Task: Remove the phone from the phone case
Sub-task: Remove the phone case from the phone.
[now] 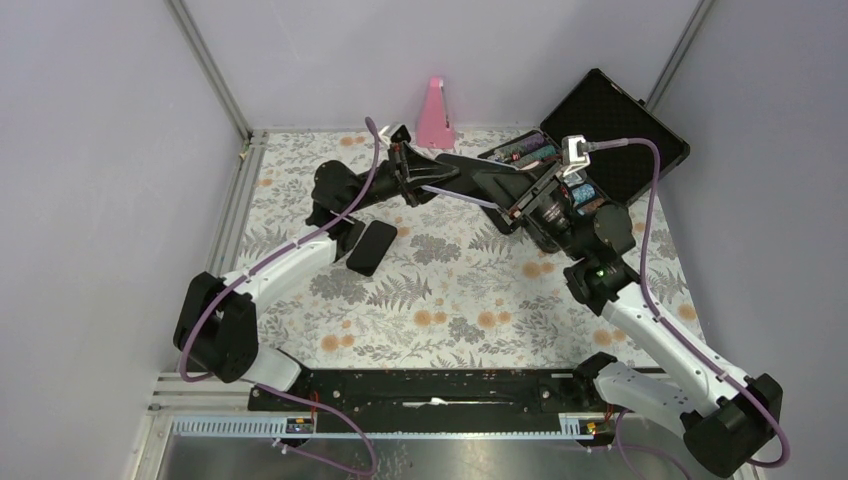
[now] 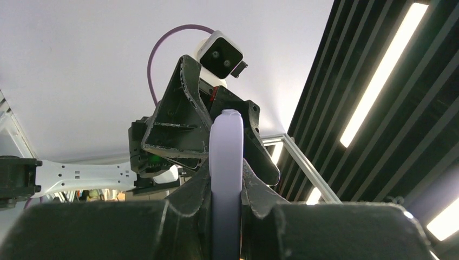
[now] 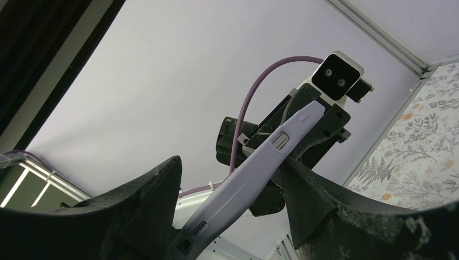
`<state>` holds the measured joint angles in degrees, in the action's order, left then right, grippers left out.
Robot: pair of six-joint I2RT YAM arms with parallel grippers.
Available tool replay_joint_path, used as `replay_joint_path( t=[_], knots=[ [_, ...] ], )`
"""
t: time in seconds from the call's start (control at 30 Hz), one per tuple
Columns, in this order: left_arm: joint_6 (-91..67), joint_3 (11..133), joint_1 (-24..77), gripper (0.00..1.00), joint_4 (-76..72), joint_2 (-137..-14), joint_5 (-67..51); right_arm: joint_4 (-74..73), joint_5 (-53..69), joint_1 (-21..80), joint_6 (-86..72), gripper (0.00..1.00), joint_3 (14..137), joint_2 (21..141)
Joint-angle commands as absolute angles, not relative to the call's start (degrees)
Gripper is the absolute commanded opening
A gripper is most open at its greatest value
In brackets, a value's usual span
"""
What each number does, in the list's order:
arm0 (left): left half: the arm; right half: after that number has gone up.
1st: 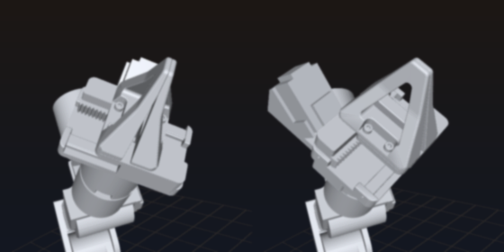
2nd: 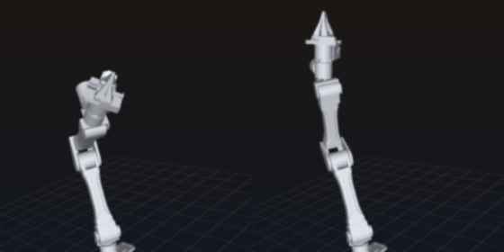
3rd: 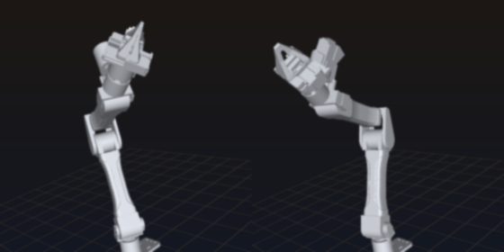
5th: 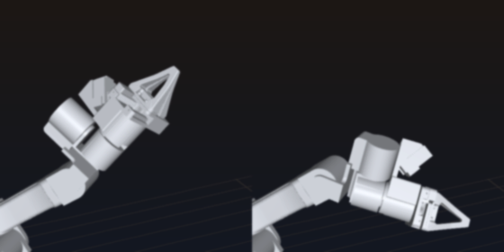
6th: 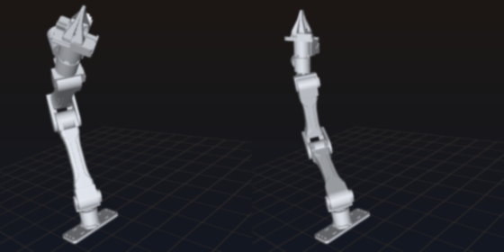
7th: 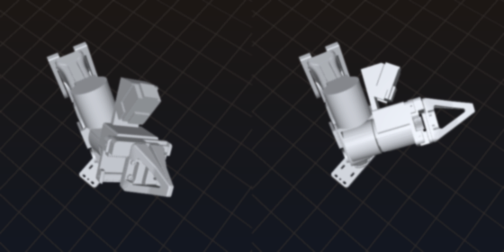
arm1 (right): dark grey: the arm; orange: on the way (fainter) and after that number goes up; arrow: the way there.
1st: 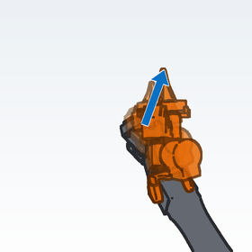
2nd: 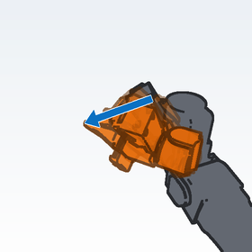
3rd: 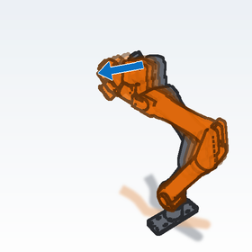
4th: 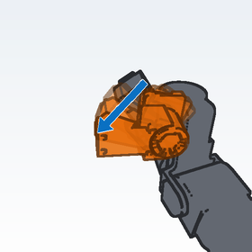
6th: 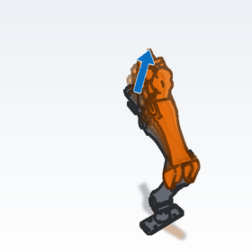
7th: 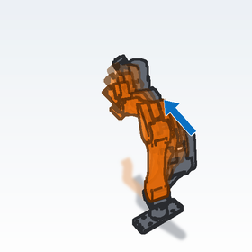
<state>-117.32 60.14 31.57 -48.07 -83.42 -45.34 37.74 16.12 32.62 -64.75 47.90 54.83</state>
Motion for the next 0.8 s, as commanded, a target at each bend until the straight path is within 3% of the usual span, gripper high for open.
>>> replay_joint_path(
  t=[0.0, 0.37, 0.6, 0.67, 0.77],
  knots=[
    [-122.1, 57.8, 31.8, 0.0, -53.4, -82.4, -44.5, 51.4, 18.6, 32.7, -67.5, 0.72, 48.5, 55.5],
    [-128.8, 53.8, 34.3, 0.0, -59.7, -85.1, -42.1, 64.3, 21.5, 32.7, -67.9, 0.77, 50.5, 58.6],
    [-127.2, 56.8, 32.1, 0.0, -59.2, -84.8, -41.7, 55.8, 19.0, 32.7, -66.3, 0.87, 48.0, 54.7],
    [-126.8, 57.5, 32.0, 0.0, -58.3, -84.7, -41.9, 53.3, 18.2, 32.7, -65.0, 0.85, 47.6, 53.7],
    [-127.1, 57.9, 32.1, 0.0, -58.4, -84.9, -41.8, 53.6, 18.1, 32.7, -64.8, 0.69, 47.5, 54.2]
  ],
)
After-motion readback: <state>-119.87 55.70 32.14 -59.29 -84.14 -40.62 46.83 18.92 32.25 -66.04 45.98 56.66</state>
